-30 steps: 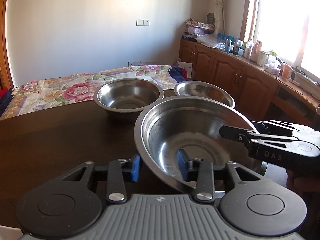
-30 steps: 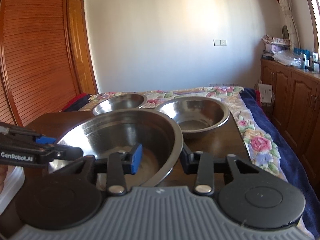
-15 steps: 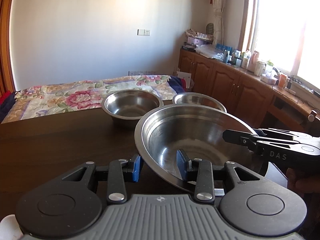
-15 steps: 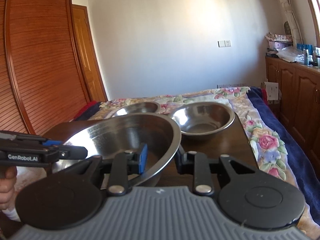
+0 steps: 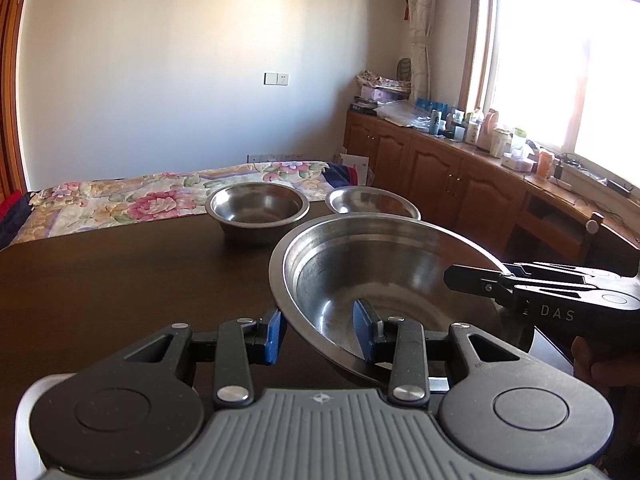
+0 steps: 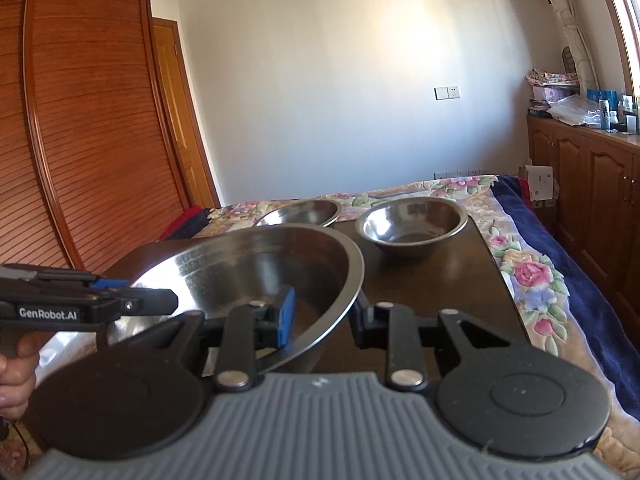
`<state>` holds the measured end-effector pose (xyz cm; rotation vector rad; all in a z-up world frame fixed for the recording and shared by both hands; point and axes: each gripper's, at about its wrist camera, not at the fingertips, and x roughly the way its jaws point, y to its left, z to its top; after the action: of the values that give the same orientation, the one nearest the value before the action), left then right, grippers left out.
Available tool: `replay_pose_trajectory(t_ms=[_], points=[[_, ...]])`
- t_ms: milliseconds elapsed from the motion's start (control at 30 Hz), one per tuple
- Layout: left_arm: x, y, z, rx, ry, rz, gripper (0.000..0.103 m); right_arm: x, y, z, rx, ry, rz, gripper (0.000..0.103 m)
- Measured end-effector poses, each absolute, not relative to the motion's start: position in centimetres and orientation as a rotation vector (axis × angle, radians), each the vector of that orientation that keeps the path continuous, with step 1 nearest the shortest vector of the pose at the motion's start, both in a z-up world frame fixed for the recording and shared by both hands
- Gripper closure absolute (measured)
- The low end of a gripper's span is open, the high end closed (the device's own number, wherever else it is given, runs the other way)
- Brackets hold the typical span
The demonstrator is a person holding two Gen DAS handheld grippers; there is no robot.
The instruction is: Organize plates and bowls
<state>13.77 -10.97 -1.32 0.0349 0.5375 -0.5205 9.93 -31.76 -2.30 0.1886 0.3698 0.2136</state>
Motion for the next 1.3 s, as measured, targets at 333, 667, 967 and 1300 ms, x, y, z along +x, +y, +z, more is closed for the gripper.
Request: replay_pose_trajectory(t_ms=[333,667,967,1300], points=[[9.8,-10.4,-1.1,0.032,0.515,-0.53,0.064,6.7,-31.3,-1.4,0.137,0.358,0.216,0.072],[8.5,-9.9,-2.2,0.035,0.527,-0.525,0.064,5.9,-30.9,-2.9,0.137,0.389,0.227,0.072],[9.0,-9.6,-3.9,0.025,0.56,-0.503,0.064,6.3,-30.3,-4.3,0.135,0.41,0.222,0.072],[9.4,-10.1,-4.4,0.042,0.559,-0.492,0.064,6.4,-30.0,-4.9,0.144,0.414,0.196,0.072]])
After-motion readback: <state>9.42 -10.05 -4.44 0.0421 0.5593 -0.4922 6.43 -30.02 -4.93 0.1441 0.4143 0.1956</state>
